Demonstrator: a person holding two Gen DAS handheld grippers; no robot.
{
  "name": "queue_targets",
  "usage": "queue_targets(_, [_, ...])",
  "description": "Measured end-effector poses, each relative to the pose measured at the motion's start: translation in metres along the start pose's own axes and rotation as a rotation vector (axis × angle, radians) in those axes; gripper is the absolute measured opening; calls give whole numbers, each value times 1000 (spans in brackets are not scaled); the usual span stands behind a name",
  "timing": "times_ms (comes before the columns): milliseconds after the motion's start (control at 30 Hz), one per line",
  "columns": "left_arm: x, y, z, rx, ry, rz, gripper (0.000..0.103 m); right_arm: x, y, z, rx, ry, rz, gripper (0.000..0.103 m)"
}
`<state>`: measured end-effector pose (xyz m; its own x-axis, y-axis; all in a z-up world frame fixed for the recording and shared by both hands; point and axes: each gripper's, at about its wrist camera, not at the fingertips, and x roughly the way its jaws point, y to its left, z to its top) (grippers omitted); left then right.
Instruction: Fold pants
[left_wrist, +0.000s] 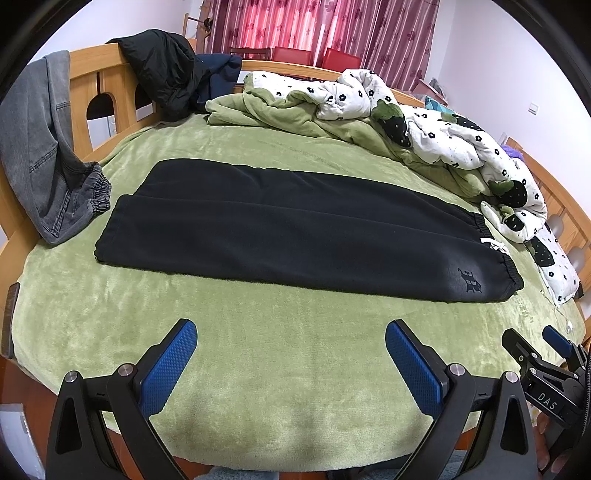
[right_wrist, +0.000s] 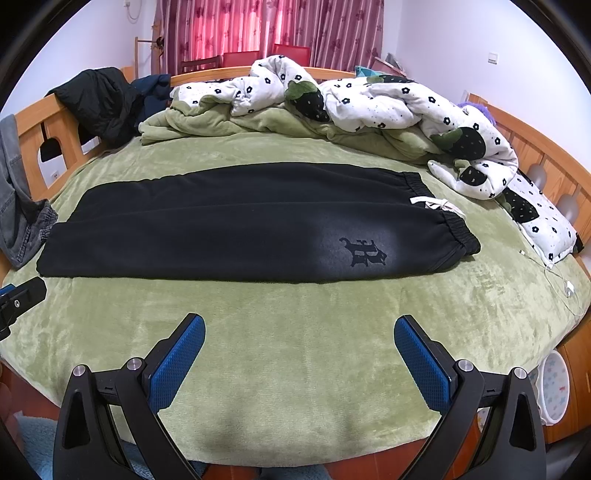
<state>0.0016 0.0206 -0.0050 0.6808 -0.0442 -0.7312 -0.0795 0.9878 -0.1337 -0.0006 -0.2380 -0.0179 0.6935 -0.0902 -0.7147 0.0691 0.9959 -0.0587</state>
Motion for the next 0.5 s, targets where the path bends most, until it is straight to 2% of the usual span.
queue_targets(333, [1,3,-2,-10,-1,-5,102,-3,0,0,4,-12,-3,101])
queue_targets(500, [-2,6,-4,-28,-19,-45,102,-11,4,3,-4,-38,-8,101])
